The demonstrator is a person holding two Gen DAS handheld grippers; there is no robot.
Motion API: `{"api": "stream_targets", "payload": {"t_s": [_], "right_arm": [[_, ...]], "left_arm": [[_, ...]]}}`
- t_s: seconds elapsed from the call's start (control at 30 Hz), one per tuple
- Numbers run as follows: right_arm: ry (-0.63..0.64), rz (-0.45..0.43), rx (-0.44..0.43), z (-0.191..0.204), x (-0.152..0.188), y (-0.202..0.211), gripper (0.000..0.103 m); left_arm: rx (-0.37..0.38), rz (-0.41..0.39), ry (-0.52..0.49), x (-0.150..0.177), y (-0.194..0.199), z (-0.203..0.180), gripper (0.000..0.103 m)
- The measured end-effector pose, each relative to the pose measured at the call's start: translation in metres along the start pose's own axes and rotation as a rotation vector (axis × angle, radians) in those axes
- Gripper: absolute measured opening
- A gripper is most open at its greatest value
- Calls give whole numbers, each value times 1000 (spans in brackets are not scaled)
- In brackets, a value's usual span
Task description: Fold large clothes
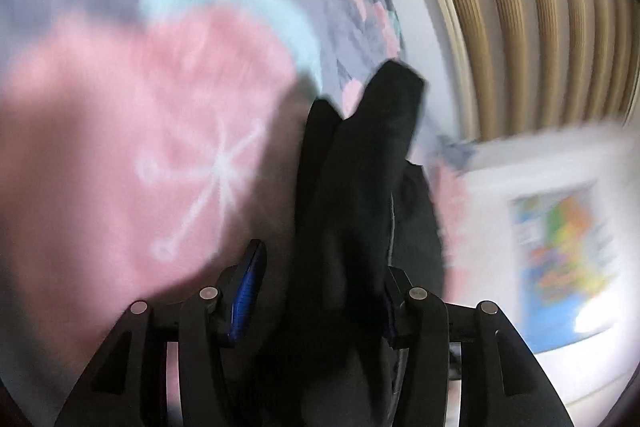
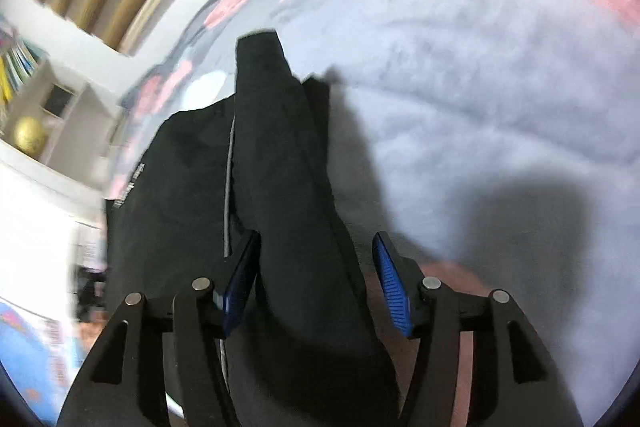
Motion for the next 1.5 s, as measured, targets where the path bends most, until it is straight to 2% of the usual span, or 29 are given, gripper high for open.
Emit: {"api": "stream_targets", "payload": {"t_s": [0.03,0.1,0.2,0.33,0.4,0.43,0.5,0.57,0.67,0.73,0.8,0.9,0.97,1.03,1.13,1.23,1.33,1.43,1.5], "right_arm": [[67,-42,86,17,-3,17,60],[166,-115,144,50,-8,42,60],[256,-172,93,105,-15,59,61],[325,-135,8,168,-13,38,60],[355,-83,27,190,-6,8,60],[369,-54,65,198,-1,-10,60],[371,25,108,197,11,-45,60],[371,61,146,190,23,-71,60],[362,48,157,187,26,-83,61],[354,47,159,191,25,-80,61],[346,32,149,196,26,-65,61],[366,-28,88,206,41,-28,61],[395,-32,103,211,54,-14,61],[421,5,146,214,68,-17,61],[397,78,188,210,73,-49,62],[367,64,184,198,74,-58,64],[351,44,189,197,76,-51,64],[312,34,199,194,81,-38,68],[295,24,207,195,84,-26,70]], "left_arm": [[-76,-55,-91,1,13,-21,50],[-127,-118,-207,7,30,-52,50],[-136,-159,-383,28,44,-109,50],[-107,-77,-589,78,12,-181,51],[-70,8,-636,101,-17,-199,51],[-83,44,-655,113,-38,-204,51],[-163,86,-674,127,-71,-202,51],[-256,140,-642,132,-106,-186,51],[-252,131,-589,126,-126,-173,51],[-241,127,-548,120,-123,-175,50],[-240,105,-560,122,-116,-180,50],[-290,69,-670,146,-99,-194,51],[-274,69,-717,165,-85,-200,51],[-257,82,-704,175,-78,-196,51],[-319,81,-664,180,-86,-183,52],[-286,96,-574,169,-94,-166,52],[-272,66,-565,170,-88,-167,52],[-335,12,-636,188,-70,-168,55],[-424,-44,-688,202,-59,-176,59]]}}
Point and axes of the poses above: each gripper's, at about its wrist camera, not at the fingertips, and y roughly against the way its jaws point, z to its left, x to its underside, the point moved 1 cm from there along -y, roughly the way its jaws point, and after that the axes turned 5 degrees about y, right-handed, at the moved point
